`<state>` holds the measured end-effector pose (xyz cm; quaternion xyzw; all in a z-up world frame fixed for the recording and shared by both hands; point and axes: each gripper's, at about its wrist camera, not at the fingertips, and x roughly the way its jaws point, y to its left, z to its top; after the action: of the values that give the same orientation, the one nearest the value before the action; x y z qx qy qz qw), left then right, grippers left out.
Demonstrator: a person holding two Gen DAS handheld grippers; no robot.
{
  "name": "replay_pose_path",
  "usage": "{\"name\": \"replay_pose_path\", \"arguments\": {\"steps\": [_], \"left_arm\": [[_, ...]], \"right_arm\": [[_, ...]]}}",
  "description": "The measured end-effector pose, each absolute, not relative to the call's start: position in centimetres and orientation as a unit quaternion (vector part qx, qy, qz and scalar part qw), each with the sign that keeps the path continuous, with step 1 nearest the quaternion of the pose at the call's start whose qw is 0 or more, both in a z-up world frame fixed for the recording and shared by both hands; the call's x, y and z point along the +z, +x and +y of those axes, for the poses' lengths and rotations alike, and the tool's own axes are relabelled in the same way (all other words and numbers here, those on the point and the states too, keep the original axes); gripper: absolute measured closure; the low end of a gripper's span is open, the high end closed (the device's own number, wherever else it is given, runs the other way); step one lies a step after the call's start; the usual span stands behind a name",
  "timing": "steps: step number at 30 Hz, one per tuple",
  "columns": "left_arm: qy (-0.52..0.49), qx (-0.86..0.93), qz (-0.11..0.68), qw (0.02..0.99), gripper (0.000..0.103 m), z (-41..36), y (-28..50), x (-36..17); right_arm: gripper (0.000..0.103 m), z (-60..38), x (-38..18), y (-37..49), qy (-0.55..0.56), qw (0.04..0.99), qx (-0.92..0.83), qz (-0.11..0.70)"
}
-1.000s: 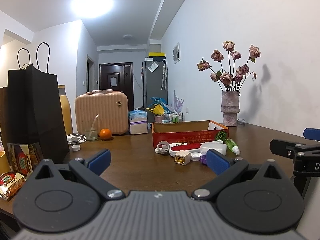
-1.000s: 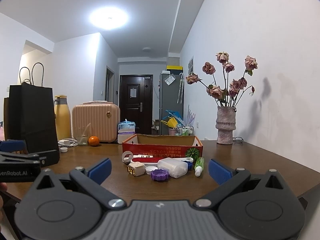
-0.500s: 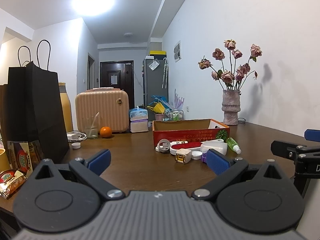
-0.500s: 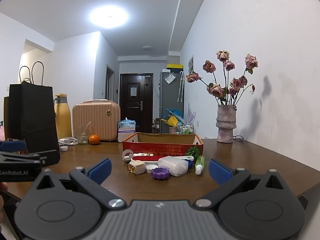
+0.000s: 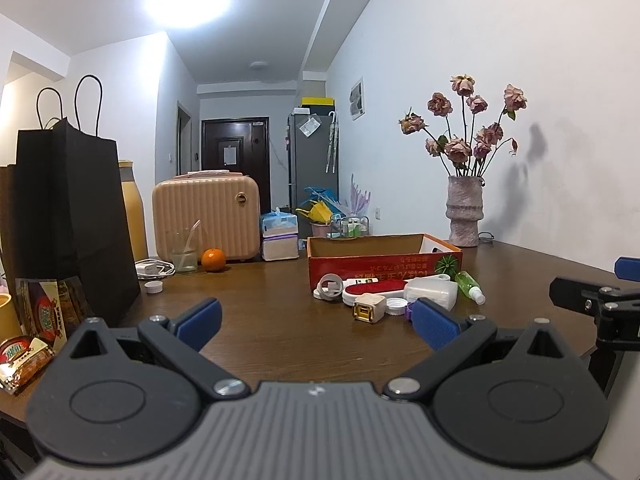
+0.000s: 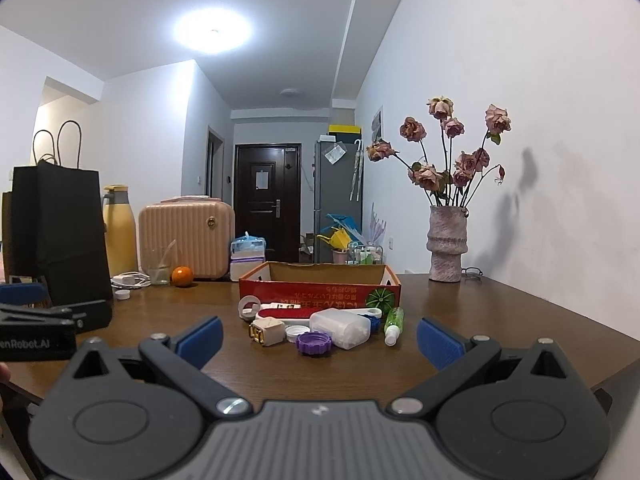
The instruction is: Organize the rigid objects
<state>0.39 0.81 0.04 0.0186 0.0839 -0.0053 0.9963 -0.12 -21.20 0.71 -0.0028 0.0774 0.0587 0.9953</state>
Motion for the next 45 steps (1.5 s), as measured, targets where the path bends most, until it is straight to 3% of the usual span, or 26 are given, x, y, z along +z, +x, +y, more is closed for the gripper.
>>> {"name": "replay_pose_path", "arguments": {"steps": [32, 45], "left_arm": [[0.041, -0.015, 0.096, 0.994, 0.0, 0.5, 1.0, -0.3], [0.047, -0.004, 0.138, 0.989, 0.0, 0.0, 12.4, -1.7]], "right_arm": [[0.0, -21.2, -0.3, 0.5, -0.004, 0.995, 0.062, 0.084], [0.0, -23.2, -2.7, 12.2, 0.008, 0.982, 0.072, 0.176]]}}
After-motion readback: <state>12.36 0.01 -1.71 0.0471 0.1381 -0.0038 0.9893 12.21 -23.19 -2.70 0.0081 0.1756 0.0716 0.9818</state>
